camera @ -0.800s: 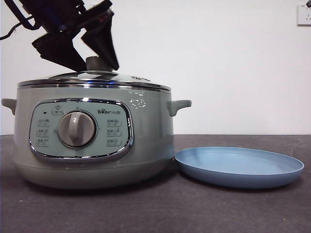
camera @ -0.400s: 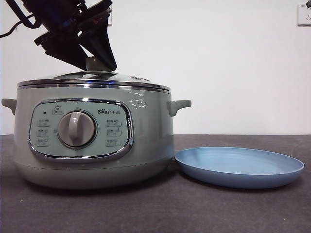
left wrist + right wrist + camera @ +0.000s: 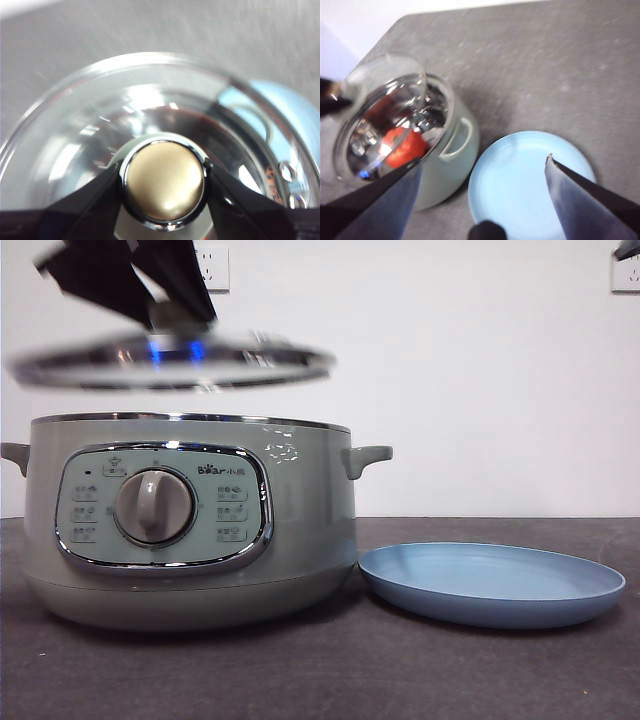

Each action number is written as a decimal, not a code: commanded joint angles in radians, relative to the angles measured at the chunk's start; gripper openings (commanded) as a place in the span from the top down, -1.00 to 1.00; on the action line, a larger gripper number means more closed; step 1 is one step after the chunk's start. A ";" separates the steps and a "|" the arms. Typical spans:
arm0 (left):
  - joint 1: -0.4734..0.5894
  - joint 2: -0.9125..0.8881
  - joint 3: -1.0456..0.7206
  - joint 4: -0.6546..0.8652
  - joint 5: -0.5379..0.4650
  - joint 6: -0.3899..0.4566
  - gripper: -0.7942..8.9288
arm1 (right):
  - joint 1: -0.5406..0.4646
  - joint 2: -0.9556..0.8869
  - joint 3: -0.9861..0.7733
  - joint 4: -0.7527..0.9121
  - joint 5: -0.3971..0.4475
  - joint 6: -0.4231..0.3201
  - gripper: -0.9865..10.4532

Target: Take the pumpkin out from the steamer,put the pumpkin in the blue plate,close the lid

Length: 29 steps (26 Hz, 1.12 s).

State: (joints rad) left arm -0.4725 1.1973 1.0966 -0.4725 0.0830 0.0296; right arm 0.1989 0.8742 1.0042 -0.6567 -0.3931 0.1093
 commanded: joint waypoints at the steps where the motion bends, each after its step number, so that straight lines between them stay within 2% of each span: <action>1: 0.000 -0.075 0.025 0.020 -0.057 0.002 0.85 | 0.043 0.027 0.003 0.021 -0.001 0.008 0.11; 6: 0.000 -0.211 0.025 -0.046 -0.177 0.010 0.85 | 0.146 0.103 0.023 0.059 0.003 0.008 0.07; 9: 0.000 -0.293 0.025 -0.098 -0.260 0.027 0.85 | 0.212 0.171 0.059 0.065 0.015 0.003 -0.05; 13: 0.000 -0.396 0.025 -0.168 -0.361 0.027 0.85 | 0.292 0.279 0.141 0.051 0.052 -0.026 -0.07; 22: 0.000 -0.604 0.025 -0.306 -0.578 0.027 0.85 | 0.454 0.566 0.444 -0.079 0.111 -0.130 -0.18; 25: 0.000 -0.655 0.025 -0.362 -0.634 0.027 0.85 | 0.504 0.689 0.591 -0.182 0.164 -0.171 -0.18; 29: 0.000 -0.673 0.025 -0.429 -0.684 0.027 0.85 | 0.570 0.883 0.797 -0.325 0.193 -0.198 -0.17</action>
State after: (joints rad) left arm -0.4721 0.5285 1.1072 -0.9440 -0.5911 0.0448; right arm 0.7658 1.7443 1.7973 -0.9806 -0.1993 -0.0708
